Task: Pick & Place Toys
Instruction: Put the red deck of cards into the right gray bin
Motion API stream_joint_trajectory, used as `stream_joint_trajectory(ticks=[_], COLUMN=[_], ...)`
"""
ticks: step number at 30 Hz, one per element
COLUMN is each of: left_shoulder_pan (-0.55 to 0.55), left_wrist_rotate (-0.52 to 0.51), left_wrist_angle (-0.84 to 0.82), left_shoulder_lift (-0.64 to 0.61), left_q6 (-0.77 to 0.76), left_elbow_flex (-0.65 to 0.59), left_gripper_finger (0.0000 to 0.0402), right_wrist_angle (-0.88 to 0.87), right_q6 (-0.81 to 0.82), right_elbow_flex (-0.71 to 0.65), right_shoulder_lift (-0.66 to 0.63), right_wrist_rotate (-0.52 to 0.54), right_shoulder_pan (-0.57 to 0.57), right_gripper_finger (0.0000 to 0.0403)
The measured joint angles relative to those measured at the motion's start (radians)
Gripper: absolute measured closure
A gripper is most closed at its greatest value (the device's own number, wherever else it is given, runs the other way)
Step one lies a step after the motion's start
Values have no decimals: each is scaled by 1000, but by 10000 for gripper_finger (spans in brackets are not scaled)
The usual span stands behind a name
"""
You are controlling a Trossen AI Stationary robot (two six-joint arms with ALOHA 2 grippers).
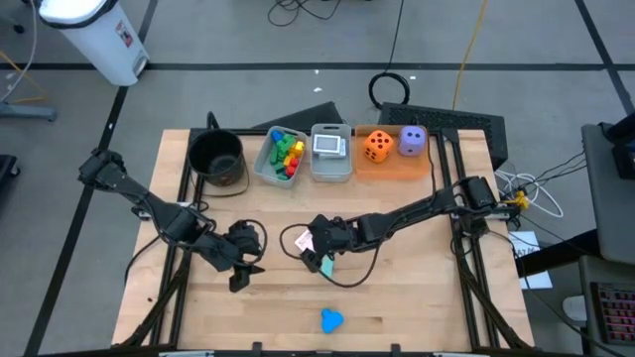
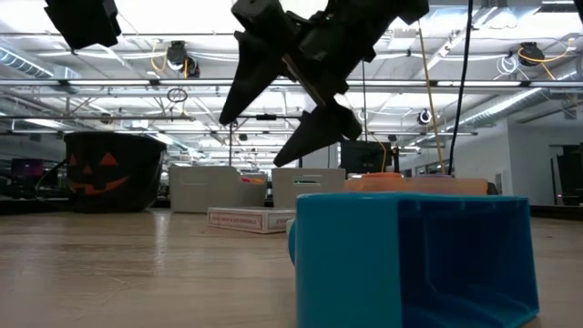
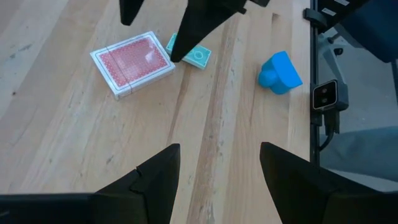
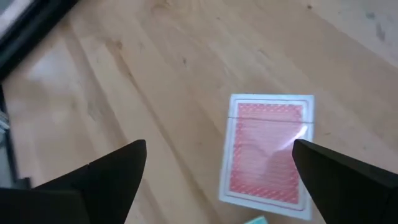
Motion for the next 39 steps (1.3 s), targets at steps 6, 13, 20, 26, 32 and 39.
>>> stream_joint_trajectory(ticks=[6, 13, 20, 26, 32, 39], left_shoulder_pan=[0, 0, 0, 0, 23, 93], left_wrist_rotate=[-1, -1, -17, -55, -74, -32], left_wrist_angle=[0, 0, 0, 0, 2, 119], left_shoulder_lift=[0, 0, 0, 0, 0, 19], left_q6=[7, 10, 9, 36, 60, 259], left_elbow_flex=[0, 0, 0, 0, 0, 0], left_gripper_finger=[172, 172, 172, 172, 172, 172], right_wrist_angle=[-17, -63, -56, -58, -20, -74], right_q6=[-92, -111, -123, -132, -104, -241], right_elbow_flex=[-3, -3, -3, -3, -29, -32], right_shoulder_lift=[0, 0, 0, 0, 0, -137], right_wrist_rotate=[7, 59, 59, 83, 82, 92], right_shoulder_pan=[-1, -1, -1, -1, -1, 9], right_gripper_finger=[9, 9, 9, 9, 9, 9])
